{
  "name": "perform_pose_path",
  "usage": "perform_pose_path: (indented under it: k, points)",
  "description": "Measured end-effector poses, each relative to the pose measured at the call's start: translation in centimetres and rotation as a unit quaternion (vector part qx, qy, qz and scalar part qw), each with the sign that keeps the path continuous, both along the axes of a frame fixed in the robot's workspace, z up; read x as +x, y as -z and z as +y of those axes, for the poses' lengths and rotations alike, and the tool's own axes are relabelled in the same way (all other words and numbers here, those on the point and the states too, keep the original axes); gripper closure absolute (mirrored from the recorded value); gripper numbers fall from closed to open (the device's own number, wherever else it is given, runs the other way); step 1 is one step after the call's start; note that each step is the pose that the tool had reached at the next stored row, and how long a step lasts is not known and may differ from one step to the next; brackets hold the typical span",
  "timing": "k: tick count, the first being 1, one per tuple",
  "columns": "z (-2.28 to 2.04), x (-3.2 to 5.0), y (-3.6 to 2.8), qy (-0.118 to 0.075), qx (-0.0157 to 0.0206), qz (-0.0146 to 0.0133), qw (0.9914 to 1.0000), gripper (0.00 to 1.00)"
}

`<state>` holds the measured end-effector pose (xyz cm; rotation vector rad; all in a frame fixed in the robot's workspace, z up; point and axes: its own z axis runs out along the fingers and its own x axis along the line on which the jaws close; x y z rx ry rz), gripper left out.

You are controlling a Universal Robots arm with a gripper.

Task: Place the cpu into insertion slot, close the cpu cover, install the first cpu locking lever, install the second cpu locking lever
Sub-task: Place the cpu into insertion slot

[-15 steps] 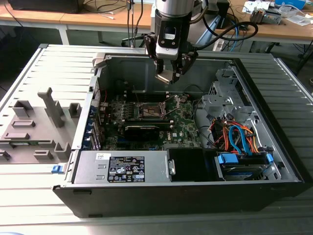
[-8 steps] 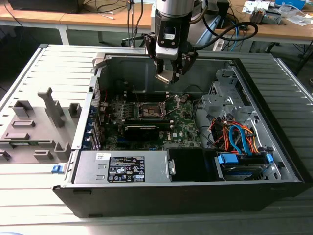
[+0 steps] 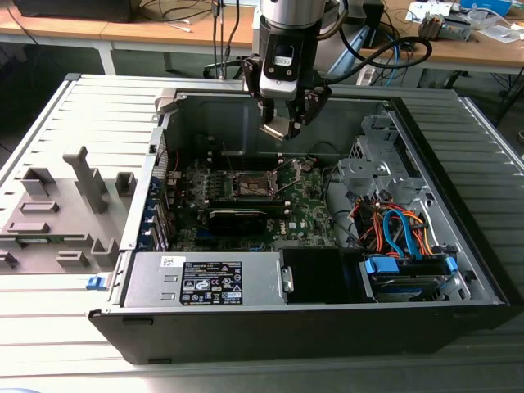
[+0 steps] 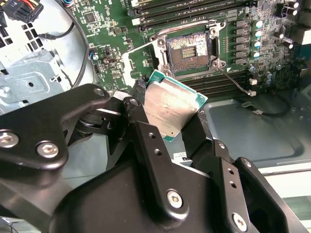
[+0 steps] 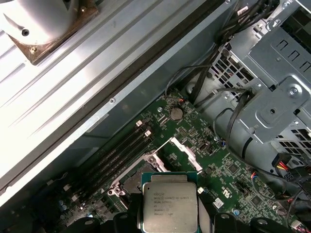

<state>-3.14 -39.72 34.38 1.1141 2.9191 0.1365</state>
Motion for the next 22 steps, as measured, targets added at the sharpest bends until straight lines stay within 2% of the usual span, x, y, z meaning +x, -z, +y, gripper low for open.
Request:
perform_pose_path:
  k: [22]
  points:
    - [0.0,0.0,0.01,0.014,-0.0001,0.0,0.99991,0.45]
